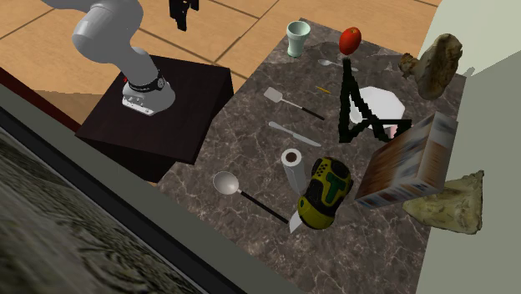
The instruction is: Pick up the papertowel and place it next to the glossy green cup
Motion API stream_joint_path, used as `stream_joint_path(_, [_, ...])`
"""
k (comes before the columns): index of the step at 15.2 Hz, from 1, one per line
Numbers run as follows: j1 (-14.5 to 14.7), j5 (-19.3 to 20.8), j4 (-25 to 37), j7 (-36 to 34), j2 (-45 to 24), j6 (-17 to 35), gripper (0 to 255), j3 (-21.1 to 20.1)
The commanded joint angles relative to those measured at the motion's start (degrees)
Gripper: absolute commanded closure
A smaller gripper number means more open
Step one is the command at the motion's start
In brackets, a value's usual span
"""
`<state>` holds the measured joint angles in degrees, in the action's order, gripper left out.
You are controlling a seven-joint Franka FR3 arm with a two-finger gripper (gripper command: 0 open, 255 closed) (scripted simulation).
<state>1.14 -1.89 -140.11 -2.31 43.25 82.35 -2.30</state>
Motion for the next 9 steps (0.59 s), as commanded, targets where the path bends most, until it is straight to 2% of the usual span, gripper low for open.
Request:
stream_joint_path(1, [0.0,0.0,0.0,0.0,0.0,0.0,0,0.0])
stream_joint_path(9, [-3.5,1.6,3.7,0.3,-14.7,12.7,0,3.5])
